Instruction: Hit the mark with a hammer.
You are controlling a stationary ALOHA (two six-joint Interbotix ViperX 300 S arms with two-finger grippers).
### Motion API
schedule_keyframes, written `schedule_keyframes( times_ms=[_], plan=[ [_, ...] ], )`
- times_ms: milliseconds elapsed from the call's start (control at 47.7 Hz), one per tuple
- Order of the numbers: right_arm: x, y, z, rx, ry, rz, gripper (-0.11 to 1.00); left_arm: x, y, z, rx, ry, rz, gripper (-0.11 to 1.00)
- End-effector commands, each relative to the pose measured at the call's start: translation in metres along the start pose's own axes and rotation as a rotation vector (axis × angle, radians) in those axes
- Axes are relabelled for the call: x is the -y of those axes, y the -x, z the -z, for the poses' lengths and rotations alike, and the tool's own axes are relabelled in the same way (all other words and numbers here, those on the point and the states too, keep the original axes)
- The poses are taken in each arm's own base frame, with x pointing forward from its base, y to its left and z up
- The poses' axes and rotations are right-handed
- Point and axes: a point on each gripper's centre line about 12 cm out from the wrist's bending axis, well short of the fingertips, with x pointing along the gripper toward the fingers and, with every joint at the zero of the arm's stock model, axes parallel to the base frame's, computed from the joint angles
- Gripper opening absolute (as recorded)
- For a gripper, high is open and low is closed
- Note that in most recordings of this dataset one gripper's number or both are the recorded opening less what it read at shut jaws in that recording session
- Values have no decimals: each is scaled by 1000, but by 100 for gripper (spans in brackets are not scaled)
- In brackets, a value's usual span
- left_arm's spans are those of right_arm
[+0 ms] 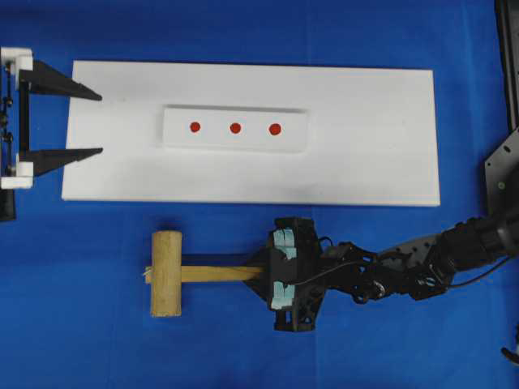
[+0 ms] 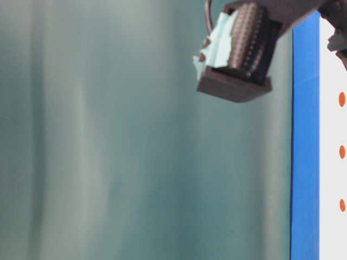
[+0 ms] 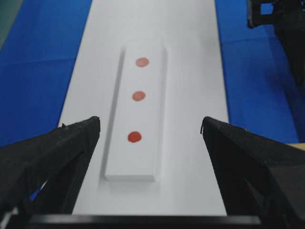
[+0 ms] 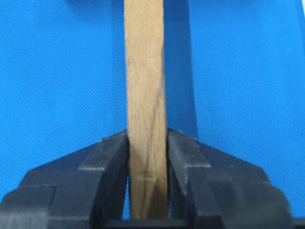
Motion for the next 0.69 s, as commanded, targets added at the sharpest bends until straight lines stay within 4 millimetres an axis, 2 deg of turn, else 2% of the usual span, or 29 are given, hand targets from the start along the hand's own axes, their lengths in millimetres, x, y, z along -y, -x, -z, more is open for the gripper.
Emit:
schedule_keyframes(
  times_ms=[0,670],
  plan=[
    [-1,3,-8,23,-4,-4,9,-2,-1,-3,11,5,-10,86],
    [0,-2,-2,3,-3,0,9,-3,-1,-3,10,7,-11,86]
  ],
)
